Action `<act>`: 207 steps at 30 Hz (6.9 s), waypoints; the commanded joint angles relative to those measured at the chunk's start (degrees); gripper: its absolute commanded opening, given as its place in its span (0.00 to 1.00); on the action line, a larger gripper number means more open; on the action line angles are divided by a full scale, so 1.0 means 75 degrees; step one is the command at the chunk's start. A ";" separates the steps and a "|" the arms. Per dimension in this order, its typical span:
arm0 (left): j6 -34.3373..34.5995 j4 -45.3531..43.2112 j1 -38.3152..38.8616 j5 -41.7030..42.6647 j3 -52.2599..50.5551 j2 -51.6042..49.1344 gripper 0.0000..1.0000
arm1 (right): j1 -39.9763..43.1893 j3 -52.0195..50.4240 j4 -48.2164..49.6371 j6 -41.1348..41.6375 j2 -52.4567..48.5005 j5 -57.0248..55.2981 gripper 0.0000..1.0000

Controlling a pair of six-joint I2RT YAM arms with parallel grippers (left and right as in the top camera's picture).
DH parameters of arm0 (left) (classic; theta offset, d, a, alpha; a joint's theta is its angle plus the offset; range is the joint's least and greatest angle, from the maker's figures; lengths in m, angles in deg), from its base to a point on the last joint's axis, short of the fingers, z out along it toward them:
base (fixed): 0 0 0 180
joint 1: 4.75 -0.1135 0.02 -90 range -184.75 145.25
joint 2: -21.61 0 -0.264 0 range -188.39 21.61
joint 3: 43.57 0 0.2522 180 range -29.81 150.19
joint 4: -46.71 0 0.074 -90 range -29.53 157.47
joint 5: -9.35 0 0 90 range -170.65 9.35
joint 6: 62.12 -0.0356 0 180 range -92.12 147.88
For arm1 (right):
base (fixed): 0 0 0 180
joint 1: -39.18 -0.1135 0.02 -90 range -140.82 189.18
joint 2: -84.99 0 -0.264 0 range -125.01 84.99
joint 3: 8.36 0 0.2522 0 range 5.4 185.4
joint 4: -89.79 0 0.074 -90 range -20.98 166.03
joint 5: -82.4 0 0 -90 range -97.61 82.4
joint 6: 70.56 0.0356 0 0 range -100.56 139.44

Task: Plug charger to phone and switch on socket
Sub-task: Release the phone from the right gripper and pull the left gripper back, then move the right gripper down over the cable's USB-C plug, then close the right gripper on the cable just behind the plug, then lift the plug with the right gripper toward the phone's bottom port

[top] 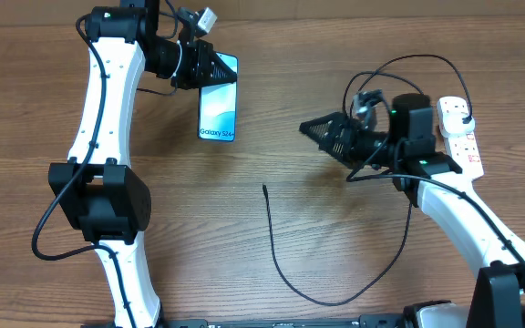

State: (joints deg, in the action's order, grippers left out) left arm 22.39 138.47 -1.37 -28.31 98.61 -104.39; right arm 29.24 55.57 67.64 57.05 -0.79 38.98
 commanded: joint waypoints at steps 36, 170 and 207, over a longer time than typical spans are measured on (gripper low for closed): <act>-0.0810 -0.0522 0.0000 0.0306 0.0143 0.0201 0.04 | -0.4427 0.2192 -0.4176 -0.1827 -0.2022 -0.6921 0.97; 0.0029 -0.1399 -0.0635 0.4033 0.0143 0.0201 0.04 | -0.2693 0.3136 -0.2428 -0.2774 -0.3692 0.1725 0.04; 0.4575 -0.6047 -0.1134 0.4692 0.0143 0.0201 0.05 | -0.2133 0.3136 0.6120 0.2900 -0.3692 0.2366 0.04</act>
State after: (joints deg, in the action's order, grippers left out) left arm 55.02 93.42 -9.70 7.14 98.61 -104.39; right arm 12.52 78.15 110.66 74.75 -28.07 57.28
